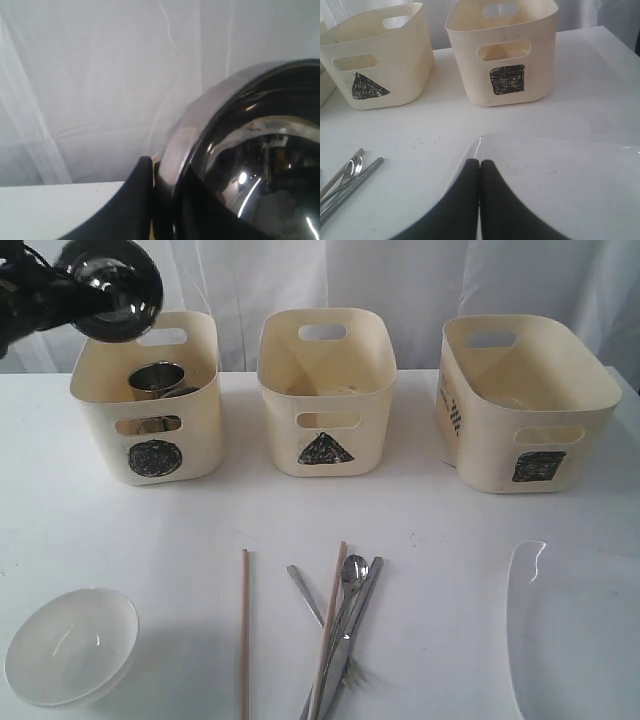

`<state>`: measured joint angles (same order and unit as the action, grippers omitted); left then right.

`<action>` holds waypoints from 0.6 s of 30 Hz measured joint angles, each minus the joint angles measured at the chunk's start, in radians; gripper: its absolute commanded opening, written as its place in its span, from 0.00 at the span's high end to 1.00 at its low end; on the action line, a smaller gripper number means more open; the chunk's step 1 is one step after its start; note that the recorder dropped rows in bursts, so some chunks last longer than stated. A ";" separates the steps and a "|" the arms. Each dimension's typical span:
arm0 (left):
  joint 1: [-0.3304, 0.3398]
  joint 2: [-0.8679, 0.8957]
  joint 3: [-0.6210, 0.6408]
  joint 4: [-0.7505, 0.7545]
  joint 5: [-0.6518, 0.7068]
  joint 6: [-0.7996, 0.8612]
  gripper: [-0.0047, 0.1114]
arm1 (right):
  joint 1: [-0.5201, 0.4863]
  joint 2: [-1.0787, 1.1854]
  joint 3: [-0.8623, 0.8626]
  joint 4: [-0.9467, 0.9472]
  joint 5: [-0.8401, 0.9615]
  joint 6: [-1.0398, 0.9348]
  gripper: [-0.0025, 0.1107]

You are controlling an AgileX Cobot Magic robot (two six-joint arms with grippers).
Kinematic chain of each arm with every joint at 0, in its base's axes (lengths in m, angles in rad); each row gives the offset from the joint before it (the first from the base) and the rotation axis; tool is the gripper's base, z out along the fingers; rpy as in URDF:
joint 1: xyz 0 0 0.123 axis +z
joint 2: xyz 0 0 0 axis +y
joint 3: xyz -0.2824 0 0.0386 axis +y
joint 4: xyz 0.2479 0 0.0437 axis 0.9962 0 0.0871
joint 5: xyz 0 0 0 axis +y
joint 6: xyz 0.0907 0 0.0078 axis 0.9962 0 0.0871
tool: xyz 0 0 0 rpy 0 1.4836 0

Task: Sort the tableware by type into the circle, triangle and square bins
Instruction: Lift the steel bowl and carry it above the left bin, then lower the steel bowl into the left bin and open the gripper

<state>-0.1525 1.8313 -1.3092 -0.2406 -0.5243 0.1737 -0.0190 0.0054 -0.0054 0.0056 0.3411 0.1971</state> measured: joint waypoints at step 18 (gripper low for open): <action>0.000 0.151 -0.126 0.317 -0.085 -0.060 0.36 | 0.000 0.000 0.000 0.000 0.000 0.000 0.98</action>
<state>-0.1525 1.9818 -1.4355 0.0763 -0.6093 0.1135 -0.0190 0.0054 -0.0054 0.0056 0.3411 0.1971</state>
